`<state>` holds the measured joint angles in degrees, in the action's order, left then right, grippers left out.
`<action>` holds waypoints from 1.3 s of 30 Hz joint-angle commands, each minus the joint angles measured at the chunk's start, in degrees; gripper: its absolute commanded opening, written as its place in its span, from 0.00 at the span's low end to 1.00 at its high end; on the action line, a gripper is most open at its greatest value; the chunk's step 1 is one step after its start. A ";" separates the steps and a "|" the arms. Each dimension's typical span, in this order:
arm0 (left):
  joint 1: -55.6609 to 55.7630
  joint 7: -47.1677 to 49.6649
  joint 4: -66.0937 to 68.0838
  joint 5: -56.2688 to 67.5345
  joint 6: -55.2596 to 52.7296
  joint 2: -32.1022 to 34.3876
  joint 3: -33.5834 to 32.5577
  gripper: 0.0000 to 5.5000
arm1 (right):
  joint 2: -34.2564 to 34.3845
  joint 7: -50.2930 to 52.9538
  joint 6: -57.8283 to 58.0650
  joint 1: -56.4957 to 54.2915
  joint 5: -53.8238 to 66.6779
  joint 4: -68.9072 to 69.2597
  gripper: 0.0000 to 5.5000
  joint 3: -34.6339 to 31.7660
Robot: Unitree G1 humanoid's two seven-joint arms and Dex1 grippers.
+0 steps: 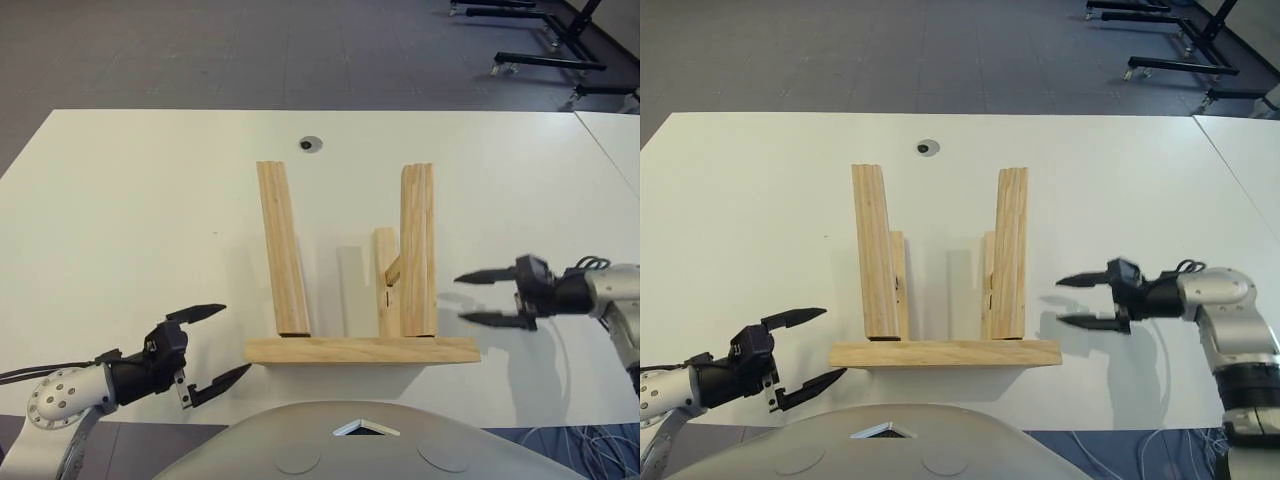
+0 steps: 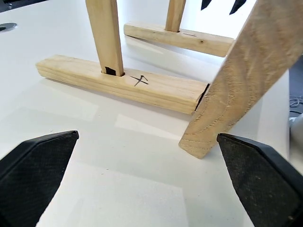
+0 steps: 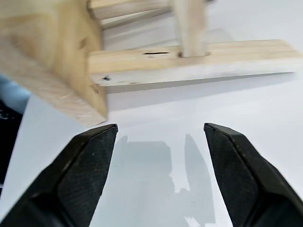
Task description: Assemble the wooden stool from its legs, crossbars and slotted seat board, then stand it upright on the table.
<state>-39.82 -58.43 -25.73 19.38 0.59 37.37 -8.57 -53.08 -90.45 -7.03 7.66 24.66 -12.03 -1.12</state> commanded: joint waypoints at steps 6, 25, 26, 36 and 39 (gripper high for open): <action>0.65 1.62 2.00 -2.16 3.15 -0.94 3.72 0.98 | -0.26 0.67 -6.83 13.91 4.32 12.27 0.61 -4.63; 3.98 2.48 2.03 -1.85 0.90 -0.33 6.78 0.98 | 1.05 2.85 -1.29 20.14 10.36 24.76 0.58 -9.32; 4.08 2.47 2.11 -1.80 0.87 -0.25 6.83 0.95 | 1.01 2.79 -0.99 20.31 10.47 25.28 0.55 -9.40; 4.89 0.52 2.78 0.47 0.32 0.91 6.59 0.65 | 1.97 2.33 -2.51 24.91 9.40 28.24 0.26 -9.65; 6.57 -0.04 1.07 6.89 -4.16 1.18 4.21 0.56 | 2.17 1.72 -1.73 25.71 11.08 29.80 0.25 -9.86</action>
<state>-34.90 -58.26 -23.40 22.01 -0.03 37.28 -2.27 -50.68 -87.62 -9.40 32.77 34.62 16.15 -10.73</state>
